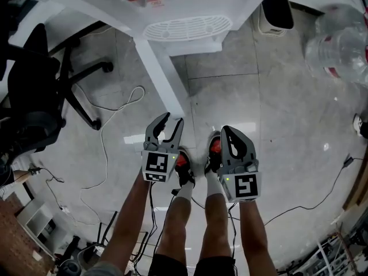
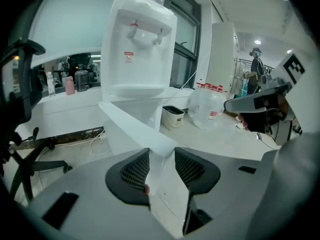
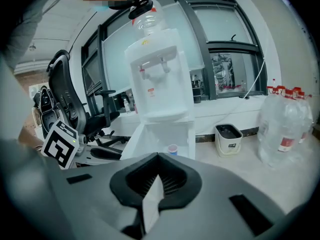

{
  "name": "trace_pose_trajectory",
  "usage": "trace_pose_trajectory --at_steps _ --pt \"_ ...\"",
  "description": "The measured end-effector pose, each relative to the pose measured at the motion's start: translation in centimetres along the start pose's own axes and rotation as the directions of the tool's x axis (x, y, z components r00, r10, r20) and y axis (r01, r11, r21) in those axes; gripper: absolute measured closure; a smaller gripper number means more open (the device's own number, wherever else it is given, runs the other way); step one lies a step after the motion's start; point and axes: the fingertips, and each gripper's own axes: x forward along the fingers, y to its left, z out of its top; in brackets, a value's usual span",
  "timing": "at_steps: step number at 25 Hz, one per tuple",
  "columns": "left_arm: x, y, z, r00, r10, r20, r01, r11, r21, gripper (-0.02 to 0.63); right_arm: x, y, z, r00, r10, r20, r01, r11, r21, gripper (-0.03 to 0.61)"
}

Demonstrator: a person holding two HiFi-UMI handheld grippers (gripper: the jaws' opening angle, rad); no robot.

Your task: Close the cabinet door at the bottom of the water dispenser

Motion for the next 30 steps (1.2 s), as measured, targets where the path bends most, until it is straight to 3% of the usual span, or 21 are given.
trace_pose_trajectory --at_steps 16,30 --pt "6.0 -4.8 4.5 1.000 -0.019 0.004 0.019 0.999 0.027 0.466 -1.3 -7.0 1.1 0.995 -0.096 0.040 0.093 0.993 0.074 0.561" --pt "10.9 -6.2 8.1 1.000 -0.017 0.000 0.017 0.997 0.076 0.489 -1.0 -11.2 1.9 0.988 -0.137 0.071 0.128 0.985 0.114 0.561"
